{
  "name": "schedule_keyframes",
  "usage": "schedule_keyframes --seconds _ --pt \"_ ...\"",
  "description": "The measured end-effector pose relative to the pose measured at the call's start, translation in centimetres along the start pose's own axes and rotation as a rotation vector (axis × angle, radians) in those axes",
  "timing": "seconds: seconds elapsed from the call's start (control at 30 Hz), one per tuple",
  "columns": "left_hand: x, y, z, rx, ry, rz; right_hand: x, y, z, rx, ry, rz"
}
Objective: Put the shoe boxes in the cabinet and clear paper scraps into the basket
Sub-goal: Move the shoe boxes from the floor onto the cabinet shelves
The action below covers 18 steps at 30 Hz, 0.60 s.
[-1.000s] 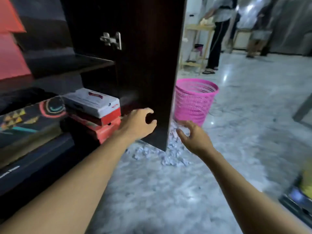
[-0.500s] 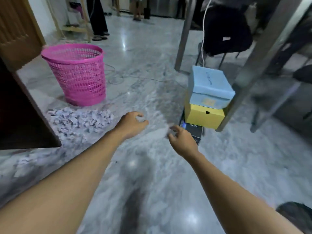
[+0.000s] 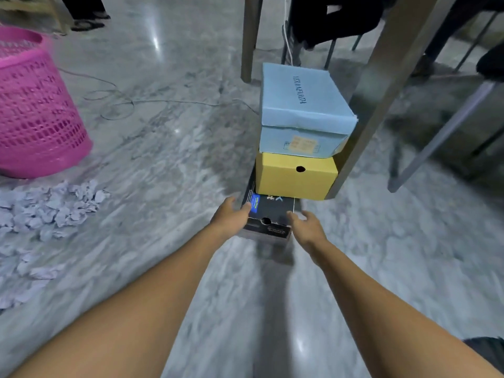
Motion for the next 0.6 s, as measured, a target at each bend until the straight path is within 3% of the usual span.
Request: schedule_keyframes --seconds 0.13,0.3,0.6 --pt "1.0 -3.8 -0.3 -0.023 0.075 0.034 -0.4 -2.7 -0.4 0.090 -0.075 0.017" --pt "2.8 -5.2 -0.4 -0.044 0.144 0.007 -1.1 -3.0 -1.4 0.074 -0.060 0.110" --pt "7.8 1.7 -0.1 -0.090 0.266 0.006 -2.4 3.7 -4.8 0.152 0.007 0.144"
Point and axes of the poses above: each hand's wrist, its own y-axis away from the middle knuckle, its own z-axis out of the back of the hand, x = y × z, the point moved 2 cm from there along -y, towards the middle knuckle, and after that the axes turned 15 degrees about x, right-handed, at the moved point
